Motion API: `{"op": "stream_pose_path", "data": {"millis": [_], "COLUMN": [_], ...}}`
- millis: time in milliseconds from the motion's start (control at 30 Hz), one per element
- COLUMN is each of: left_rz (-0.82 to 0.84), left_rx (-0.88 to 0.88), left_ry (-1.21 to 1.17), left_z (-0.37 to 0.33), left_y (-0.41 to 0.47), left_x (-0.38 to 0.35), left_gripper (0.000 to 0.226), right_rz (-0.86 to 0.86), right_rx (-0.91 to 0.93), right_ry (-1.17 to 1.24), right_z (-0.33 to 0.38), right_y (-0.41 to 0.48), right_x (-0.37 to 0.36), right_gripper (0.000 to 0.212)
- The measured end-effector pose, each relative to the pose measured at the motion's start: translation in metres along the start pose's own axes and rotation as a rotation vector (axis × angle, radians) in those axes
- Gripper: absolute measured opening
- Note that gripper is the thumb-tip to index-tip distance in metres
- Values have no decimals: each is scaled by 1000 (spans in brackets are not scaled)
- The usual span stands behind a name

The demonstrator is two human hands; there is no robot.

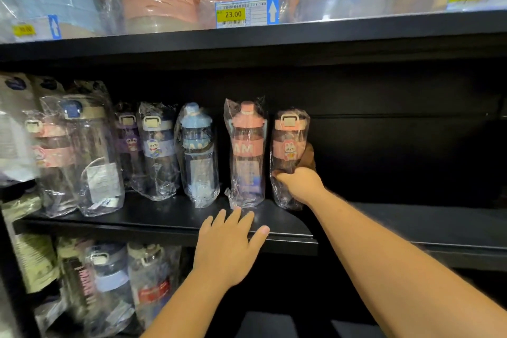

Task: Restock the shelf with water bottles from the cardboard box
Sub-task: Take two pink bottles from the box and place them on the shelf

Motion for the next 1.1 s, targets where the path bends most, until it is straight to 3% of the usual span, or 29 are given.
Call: {"op": "stream_pose_path", "data": {"millis": [100, 200, 300, 367, 433, 600, 867, 1000, 1100], "left_rz": [46, 47, 16, -22, -45, -94, -223, -219, -121], "left_rx": [-38, -62, -76, -88, -93, -109, -214, -253, -409], "left_ry": [0, 33, 40, 33, 31, 1, 42, 7, 34], "left_z": [2, 7, 8, 7, 7, 7, -3, -17, -43], "left_y": [-9, -15, -14, -14, -13, -15, -39, -66, -97], "left_x": [-5, -10, -12, -13, -15, -16, -28, -47, -89], "left_gripper": [90, 78, 84, 96, 97, 91, 98, 99, 92], "right_rz": [13, 66, 167, 263, 312, 220, -18, -15, 31], "right_rx": [-19, -65, -149, -137, -84, -25, -5, -89, -207], "right_ry": [66, 144, -148, -472, -641, -688, -795, -815, -819], "right_z": [-2, -9, -35, -55, -69, -83, -98, -134, -172], "right_y": [3, -2, -26, -49, -72, -124, -208, -249, -295], "right_x": [-1, 5, 16, 20, 23, 40, 33, 22, 13], "right_gripper": [61, 86, 115, 113, 102, 79, 93, 99, 103]}}
Point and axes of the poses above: each hand's wrist, its own y-axis towards the middle knuckle, its own x-axis out of the back of the hand, z = x × y, the point moved 8 cm from there along y, towards the middle knuckle, and after that the axes turned 1 degree about -y, right-handed, at the moved point
